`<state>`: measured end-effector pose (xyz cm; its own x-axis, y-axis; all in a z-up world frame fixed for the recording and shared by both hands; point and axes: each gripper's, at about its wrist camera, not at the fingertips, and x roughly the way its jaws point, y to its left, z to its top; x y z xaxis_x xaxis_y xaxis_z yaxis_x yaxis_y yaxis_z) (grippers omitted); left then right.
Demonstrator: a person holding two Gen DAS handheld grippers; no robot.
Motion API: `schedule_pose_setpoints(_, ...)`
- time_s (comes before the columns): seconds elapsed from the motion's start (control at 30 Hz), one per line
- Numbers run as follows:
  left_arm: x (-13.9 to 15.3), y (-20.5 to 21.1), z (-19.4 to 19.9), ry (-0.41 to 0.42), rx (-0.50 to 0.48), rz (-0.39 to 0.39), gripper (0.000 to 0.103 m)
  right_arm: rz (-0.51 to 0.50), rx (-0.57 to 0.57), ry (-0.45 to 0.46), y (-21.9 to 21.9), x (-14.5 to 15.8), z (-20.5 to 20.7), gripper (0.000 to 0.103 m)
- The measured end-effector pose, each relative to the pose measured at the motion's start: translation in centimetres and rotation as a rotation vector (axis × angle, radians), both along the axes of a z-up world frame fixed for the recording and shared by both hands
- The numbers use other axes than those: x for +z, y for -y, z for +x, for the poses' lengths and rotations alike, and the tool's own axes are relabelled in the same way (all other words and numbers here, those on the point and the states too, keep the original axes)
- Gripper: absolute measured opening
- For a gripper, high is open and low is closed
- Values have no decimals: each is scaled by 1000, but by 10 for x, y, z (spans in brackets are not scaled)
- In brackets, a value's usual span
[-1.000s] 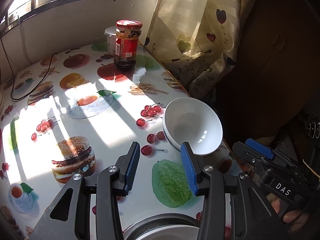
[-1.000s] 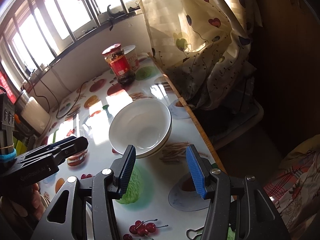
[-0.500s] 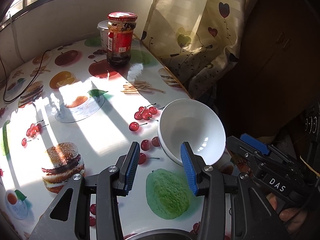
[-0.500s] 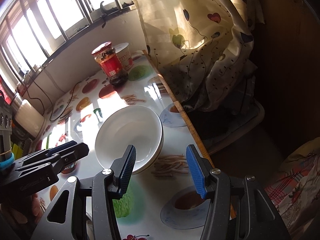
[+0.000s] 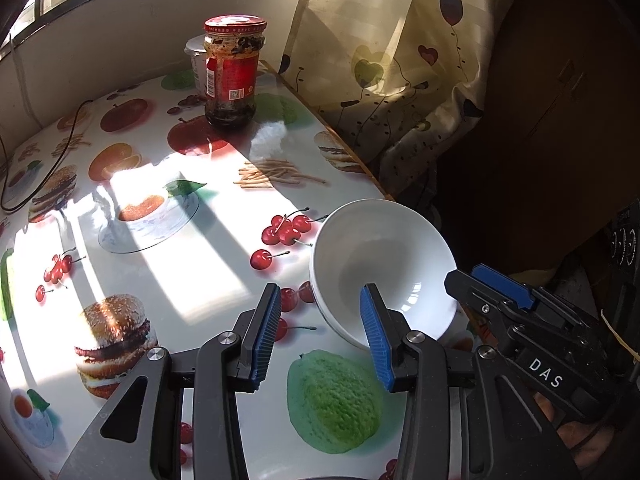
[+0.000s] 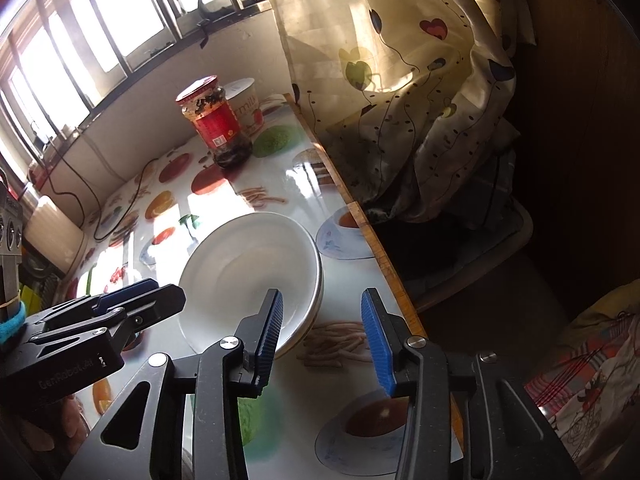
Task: Organize plates and bowls
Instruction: 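Close both grippers on the rim of the second white bowl, then lift the white bowl and carry it over the steel bowl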
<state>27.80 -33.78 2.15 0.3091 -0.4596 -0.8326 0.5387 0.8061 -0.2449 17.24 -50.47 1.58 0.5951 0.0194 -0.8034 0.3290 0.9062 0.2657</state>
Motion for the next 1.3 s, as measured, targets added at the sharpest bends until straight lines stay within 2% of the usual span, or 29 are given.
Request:
schedule_pose_setpoints(0.2,-4,4,3,-9,-1,13,33,2,2,-10,2,-4,5,37)
schedule_pose_setpoints(0.53,-8,5,6,-20,3,17,30,10,18,-19,1,-9,10,25)
schedule_pose_setpoints(0.77,-12,7,7,-25,1,24,18,20,20,-15,1,-10,10,22)
schedule_pose_setpoints(1.03,-14,11,7,-25,-7,21,14,20,34,-16,-3,-11,14,15)
schedule_pose_setpoints(1.3,-14,10,8,-26,-7,18,14,9,38,-16,-5,-11,16,15)
